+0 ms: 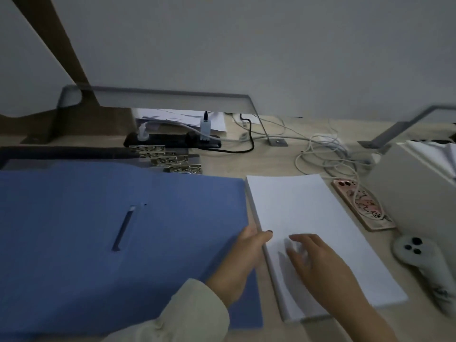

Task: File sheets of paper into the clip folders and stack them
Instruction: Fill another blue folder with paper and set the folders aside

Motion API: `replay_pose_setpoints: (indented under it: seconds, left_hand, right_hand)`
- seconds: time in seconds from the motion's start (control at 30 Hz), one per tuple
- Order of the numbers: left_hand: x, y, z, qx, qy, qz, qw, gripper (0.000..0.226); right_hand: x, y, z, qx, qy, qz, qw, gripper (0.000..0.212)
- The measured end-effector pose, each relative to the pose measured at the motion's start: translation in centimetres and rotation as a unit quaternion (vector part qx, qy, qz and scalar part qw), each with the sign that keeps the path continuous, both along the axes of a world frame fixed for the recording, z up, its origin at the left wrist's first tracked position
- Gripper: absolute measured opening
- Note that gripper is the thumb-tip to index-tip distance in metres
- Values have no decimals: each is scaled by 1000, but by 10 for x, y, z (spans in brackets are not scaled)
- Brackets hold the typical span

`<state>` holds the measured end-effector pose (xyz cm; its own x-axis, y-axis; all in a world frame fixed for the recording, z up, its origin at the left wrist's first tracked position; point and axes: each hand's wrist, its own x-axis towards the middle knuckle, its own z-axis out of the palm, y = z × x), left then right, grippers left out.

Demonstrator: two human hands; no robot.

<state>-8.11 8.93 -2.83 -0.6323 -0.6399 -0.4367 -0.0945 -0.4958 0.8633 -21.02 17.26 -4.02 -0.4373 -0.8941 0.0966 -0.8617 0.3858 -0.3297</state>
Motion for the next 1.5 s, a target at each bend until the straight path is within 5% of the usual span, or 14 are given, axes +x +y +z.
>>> replay_pose_setpoints:
  seconds: [0.23, 0.47, 0.6, 0.8, 1.5]
  left_hand:
    - [-20, -23, -10, 81, -39, 66, 994, 12]
    - [-28, -24, -15, 78, -68, 68, 992, 4]
    - [-28, -20, -17, 84, -51, 64, 993, 23]
    - [-16, -15, -15, 132, 32, 41, 990, 21]
    - [-12, -8, -22, 43, 55, 30, 997, 33]
  right_hand:
    - [2, -4, -14, -24, 26, 13, 999, 33]
    - [13, -7, -11, 3, 50, -1, 999, 67]
    - [17, -7, -12, 26, 39, 2, 999, 54]
    - [11, -6, -11, -10, 21, 8, 1000, 43]
    - [18, -5, -12, 10, 14, 2, 1000, 45]
